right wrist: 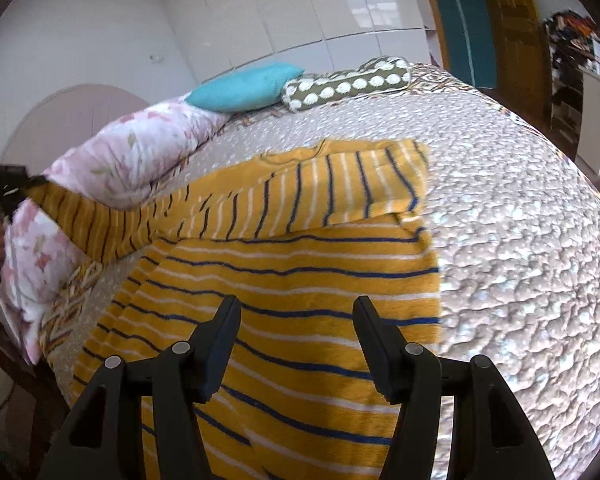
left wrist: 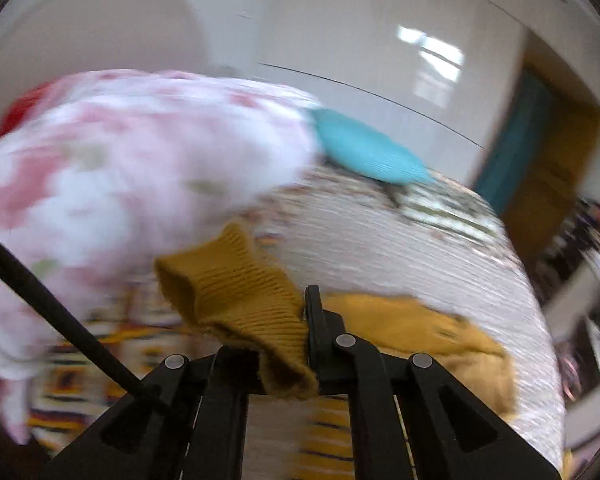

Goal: Fold small clothes

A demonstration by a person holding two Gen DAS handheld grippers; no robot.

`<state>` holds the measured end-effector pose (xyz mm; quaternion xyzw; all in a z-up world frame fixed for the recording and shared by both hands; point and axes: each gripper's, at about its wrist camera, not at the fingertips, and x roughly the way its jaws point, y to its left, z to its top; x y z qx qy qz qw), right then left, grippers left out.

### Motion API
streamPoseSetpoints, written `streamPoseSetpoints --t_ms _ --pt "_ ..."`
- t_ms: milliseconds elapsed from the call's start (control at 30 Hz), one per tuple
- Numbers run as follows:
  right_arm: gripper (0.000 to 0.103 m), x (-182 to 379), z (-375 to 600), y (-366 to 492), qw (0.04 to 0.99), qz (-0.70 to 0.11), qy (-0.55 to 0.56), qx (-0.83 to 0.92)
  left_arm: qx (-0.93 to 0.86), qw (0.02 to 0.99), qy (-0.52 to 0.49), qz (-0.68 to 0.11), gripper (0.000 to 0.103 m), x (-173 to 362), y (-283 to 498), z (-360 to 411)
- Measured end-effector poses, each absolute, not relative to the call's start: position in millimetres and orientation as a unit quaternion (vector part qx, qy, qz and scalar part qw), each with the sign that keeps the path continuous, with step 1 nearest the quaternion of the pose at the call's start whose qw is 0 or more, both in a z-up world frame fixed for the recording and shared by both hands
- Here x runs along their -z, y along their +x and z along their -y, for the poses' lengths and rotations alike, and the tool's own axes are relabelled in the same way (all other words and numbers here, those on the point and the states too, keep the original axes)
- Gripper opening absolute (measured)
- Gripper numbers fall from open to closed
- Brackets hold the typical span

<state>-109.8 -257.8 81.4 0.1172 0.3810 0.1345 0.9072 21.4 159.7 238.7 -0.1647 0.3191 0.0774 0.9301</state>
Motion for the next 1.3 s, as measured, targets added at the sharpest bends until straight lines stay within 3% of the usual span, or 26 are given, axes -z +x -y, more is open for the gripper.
streamPoseSetpoints --t_ms 333,367,400,433,467,500,633,900,1067,1300 --pt "0.063 -77 323 -123 0.912 -0.366 0.164 -0.091 0.139 0.889 -0.123 -0.419 0.009 -183 88 86" --pt "0.063 -73 331 -124 0.91 -0.368 0.171 -0.084 0.141 0.886 -0.115 -0.427 0.012 -176 94 99" --pt "0.063 -71 338 -124 0.909 -0.37 0.178 -0.079 0.141 0.882 -0.106 -0.437 0.023 -166 96 112" --pt "0.063 -69 344 -125 0.907 -0.371 0.183 -0.074 0.144 0.879 -0.104 -0.442 0.042 -161 92 119" --pt "0.063 -66 350 -126 0.906 -0.372 0.188 -0.07 0.153 0.875 -0.109 -0.446 0.051 -156 94 121" --pt "0.063 -65 354 -127 0.906 -0.373 0.191 -0.067 0.162 0.872 -0.118 -0.447 0.06 -153 90 120" --pt "0.063 -63 363 -127 0.904 -0.374 0.197 -0.06 0.183 0.858 -0.147 -0.456 0.07 -151 73 98" --pt "0.063 -80 330 -96 0.911 -0.363 0.164 -0.104 0.074 0.889 -0.099 -0.441 0.07 -152 -25 3" --pt "0.063 -88 298 -36 0.911 -0.367 0.13 -0.136 -0.015 0.888 -0.134 -0.44 0.071 -147 -93 -75" --pt "0.062 -44 273 51 0.878 -0.456 0.107 -0.096 -0.148 0.9 -0.149 -0.383 0.077 -177 -197 -165"
